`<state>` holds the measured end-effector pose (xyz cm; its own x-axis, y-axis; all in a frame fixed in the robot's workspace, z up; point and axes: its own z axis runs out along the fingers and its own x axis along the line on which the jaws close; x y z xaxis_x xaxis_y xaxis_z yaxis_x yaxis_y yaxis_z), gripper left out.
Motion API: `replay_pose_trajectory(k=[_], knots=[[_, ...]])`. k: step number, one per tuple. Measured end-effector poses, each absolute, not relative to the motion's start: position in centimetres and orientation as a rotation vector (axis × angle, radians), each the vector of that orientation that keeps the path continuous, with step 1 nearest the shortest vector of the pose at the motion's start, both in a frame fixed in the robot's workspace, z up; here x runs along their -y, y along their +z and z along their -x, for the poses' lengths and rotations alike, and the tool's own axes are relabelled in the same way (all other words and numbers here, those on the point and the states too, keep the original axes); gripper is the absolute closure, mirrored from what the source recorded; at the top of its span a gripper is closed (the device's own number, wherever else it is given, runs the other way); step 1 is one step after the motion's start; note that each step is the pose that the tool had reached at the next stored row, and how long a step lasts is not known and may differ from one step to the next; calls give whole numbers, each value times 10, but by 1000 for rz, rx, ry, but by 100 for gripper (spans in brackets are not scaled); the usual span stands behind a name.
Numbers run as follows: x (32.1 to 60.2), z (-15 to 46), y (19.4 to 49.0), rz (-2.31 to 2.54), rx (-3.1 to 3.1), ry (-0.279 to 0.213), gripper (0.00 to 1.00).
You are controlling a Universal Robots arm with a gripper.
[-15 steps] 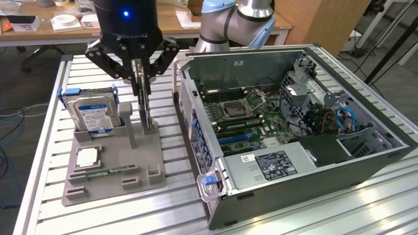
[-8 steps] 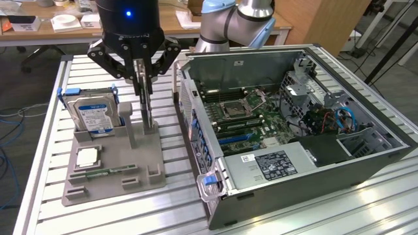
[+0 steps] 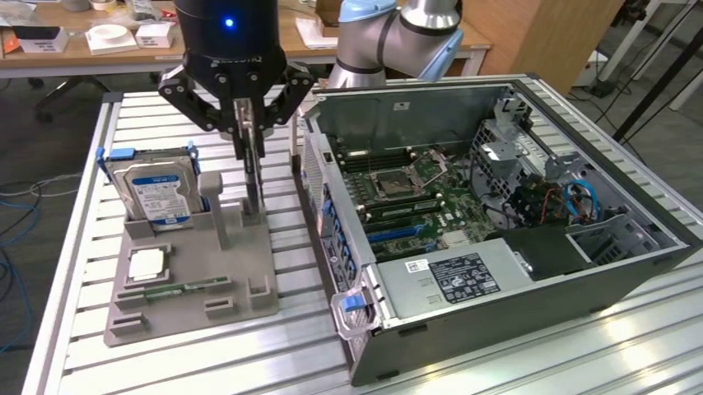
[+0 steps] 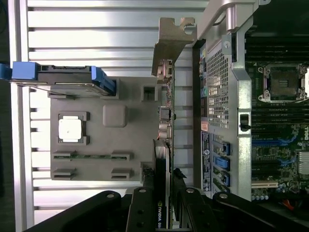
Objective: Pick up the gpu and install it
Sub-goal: 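Pick up the gpu and move the gpu toward the slot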
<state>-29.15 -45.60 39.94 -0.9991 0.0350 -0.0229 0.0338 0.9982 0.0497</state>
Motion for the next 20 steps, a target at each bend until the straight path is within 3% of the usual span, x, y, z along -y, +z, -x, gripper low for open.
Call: replay_pose_trajectory(k=[20], knots=[[456,275,406,-54,-3117,77,74]])
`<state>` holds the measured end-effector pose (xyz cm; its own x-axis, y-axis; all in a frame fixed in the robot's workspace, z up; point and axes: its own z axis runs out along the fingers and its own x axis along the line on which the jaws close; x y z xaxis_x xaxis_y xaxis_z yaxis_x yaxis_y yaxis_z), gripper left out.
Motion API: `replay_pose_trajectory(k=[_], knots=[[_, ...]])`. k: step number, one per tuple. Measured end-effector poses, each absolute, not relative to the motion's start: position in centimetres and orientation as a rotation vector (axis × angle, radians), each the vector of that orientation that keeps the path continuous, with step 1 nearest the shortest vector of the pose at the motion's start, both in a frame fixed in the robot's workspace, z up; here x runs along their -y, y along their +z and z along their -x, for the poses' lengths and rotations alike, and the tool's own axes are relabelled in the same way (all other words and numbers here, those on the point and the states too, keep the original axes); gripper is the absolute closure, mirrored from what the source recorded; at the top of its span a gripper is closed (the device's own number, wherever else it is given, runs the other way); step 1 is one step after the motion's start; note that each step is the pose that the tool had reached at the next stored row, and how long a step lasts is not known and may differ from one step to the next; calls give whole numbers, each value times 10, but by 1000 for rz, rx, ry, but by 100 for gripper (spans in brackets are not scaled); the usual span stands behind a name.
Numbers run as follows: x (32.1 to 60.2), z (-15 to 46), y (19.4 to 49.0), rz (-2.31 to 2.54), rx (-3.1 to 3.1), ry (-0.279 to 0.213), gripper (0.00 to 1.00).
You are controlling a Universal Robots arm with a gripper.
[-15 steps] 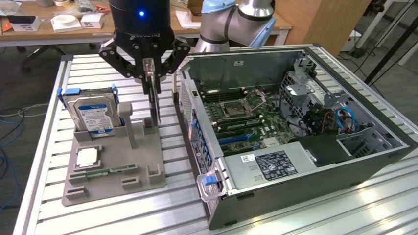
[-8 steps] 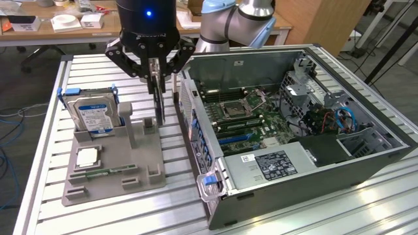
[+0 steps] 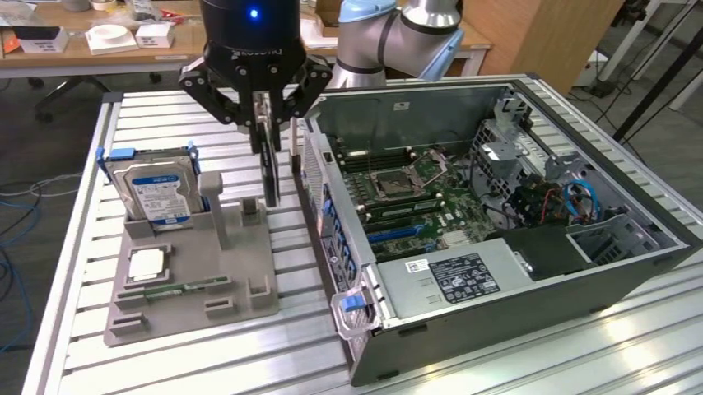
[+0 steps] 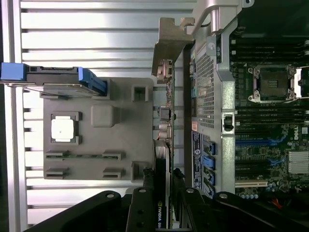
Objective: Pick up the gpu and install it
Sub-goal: 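Pick up the gpu and move the gpu toward the slot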
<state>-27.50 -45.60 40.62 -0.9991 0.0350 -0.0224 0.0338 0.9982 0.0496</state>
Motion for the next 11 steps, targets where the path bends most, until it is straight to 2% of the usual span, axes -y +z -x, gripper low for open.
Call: replay_pose_trajectory(k=[11], knots=[[456,271,408,-54,-3117,77,74]])
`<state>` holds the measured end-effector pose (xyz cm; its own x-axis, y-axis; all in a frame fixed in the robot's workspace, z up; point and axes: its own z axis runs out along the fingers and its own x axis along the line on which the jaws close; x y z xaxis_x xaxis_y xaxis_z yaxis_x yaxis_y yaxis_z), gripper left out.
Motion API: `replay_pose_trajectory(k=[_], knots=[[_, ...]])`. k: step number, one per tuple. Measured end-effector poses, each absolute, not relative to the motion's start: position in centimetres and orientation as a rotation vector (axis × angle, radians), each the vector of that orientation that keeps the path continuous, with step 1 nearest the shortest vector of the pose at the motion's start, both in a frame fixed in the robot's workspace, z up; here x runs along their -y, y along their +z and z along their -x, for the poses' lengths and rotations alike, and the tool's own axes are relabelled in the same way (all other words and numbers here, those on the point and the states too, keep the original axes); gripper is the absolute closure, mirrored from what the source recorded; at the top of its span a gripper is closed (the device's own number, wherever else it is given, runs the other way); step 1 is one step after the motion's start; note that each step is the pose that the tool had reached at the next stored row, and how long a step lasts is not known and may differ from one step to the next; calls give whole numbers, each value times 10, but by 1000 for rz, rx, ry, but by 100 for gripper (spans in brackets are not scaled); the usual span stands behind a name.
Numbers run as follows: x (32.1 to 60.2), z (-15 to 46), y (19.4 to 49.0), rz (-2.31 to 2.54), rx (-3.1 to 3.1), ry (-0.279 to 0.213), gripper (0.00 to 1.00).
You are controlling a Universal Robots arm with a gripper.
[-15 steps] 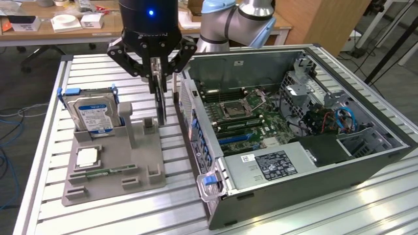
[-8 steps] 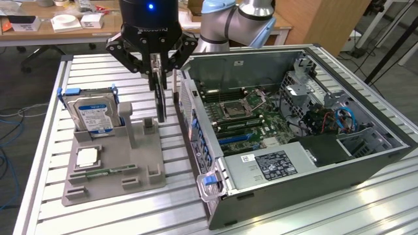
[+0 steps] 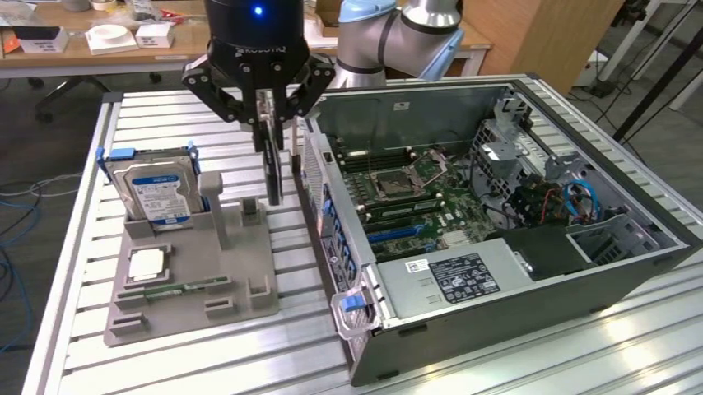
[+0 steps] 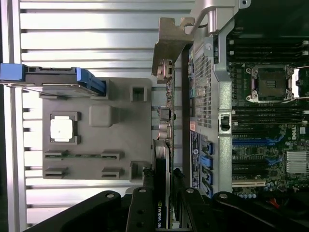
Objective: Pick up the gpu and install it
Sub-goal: 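Pick up the gpu and move the gpu toward the slot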
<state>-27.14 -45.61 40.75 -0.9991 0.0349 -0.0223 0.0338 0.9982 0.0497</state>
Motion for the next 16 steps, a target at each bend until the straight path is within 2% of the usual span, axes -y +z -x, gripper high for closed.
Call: replay_pose_trajectory(k=[16], knots=[[456,248,408,-54,-3117,77,74]])
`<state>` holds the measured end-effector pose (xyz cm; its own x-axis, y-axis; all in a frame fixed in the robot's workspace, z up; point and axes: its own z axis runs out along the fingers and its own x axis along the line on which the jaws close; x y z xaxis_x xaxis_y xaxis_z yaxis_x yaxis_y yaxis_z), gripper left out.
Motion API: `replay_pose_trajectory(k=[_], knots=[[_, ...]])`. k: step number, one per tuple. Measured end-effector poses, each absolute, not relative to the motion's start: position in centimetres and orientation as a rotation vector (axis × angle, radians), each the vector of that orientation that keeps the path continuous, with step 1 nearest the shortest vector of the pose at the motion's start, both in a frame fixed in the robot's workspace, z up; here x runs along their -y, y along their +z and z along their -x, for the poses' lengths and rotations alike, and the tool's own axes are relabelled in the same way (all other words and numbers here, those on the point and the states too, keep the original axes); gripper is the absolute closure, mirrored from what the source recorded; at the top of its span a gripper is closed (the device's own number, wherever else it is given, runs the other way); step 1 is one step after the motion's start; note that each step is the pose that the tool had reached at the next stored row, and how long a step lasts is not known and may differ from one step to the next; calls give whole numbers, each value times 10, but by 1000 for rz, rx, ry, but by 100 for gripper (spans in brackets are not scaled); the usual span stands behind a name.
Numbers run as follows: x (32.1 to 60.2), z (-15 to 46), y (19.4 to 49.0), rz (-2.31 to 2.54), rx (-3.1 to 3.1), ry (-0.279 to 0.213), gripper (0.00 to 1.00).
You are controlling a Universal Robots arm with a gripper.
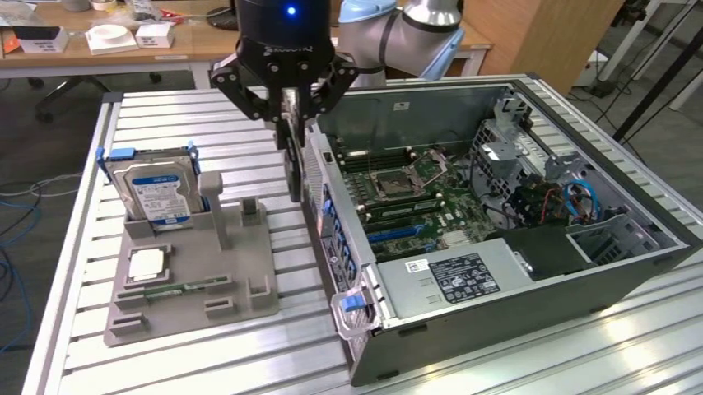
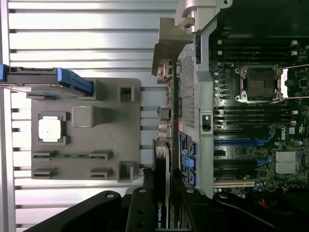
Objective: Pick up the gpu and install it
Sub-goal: 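Pick up the gpu and move the gpu toward the slot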
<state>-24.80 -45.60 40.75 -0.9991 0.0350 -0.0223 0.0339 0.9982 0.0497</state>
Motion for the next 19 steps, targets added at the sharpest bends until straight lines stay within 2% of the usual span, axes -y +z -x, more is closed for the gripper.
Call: replay_pose_trajectory(k=[19], knots=[[456,229,410,-54,-3118,77,74]])
